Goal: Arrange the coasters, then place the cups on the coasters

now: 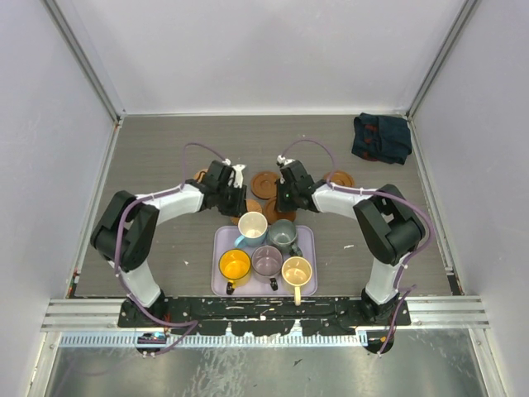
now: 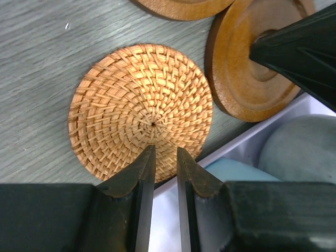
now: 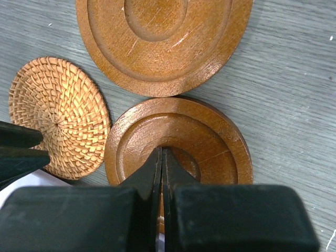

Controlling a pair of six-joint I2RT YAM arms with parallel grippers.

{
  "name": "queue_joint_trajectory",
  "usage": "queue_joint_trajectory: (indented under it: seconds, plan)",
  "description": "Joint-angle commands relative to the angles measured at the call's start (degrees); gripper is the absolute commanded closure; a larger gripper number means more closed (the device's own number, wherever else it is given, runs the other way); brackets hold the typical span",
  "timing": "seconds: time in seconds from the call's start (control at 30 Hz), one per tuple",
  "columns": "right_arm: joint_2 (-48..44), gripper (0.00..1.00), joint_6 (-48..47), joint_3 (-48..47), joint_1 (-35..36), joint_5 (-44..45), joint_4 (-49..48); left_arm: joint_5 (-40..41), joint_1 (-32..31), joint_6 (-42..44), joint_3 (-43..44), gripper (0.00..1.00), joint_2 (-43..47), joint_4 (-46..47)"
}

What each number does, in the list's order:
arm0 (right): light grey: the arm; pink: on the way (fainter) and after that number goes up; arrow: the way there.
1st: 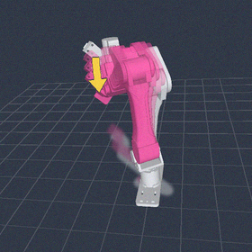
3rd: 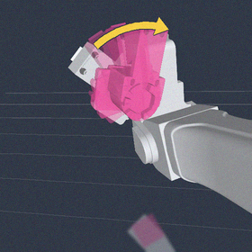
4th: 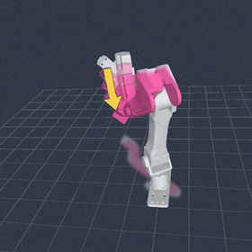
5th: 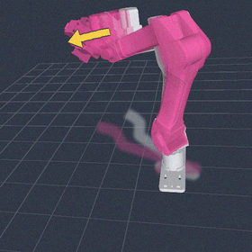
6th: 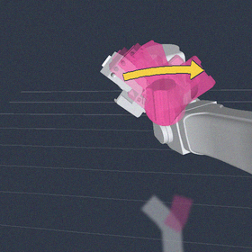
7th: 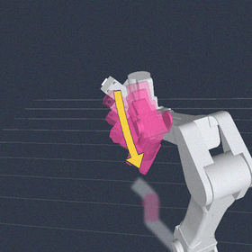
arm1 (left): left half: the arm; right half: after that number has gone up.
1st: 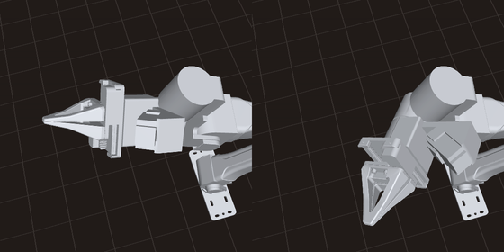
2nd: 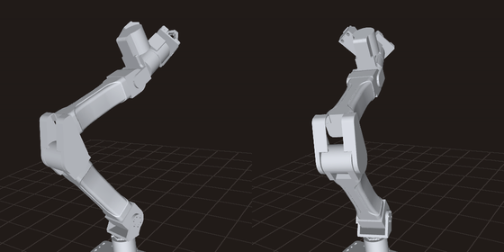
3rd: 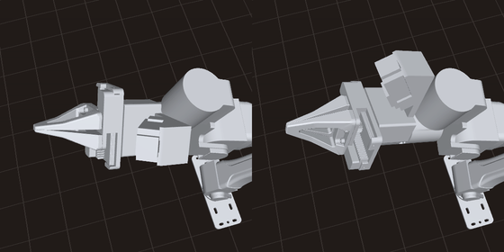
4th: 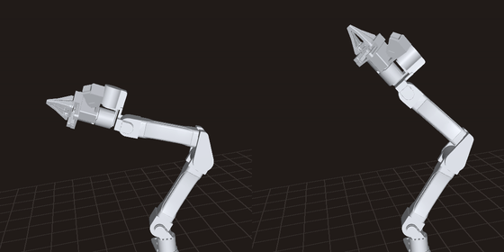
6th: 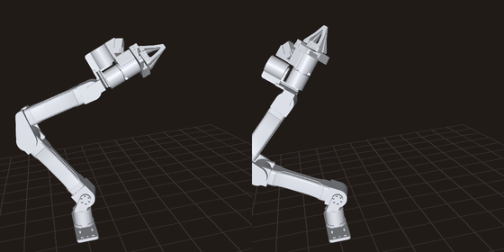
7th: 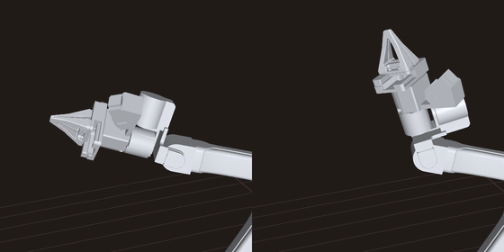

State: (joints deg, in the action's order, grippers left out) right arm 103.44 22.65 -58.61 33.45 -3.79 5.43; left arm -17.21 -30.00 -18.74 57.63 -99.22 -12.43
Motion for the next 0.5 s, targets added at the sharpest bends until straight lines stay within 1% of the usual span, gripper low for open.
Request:
queue_joint_trajectory:
  seconds: [0.0, 0.17, 0.47]
  plan:
    - [0.86, 0.98, 1.49, -1.96, 0.38, 2.45, -0.45, 1.87, -0.24, -0.7, 2.42, 0.75, -1.81, 0.32]
    - [2.55, 1.0, 1.96, -4.07, 0.38, 9.97, 4.86, 6.39, -0.24, -0.4, 4.14, 0.73, -4.1, -1.38]
    - [3.92, 1.0, 3.44, -6.88, 0.39, 22.96, 12.3, 14.07, -0.24, 3.36, 9.93, 0.73, -7.0, -5.4]
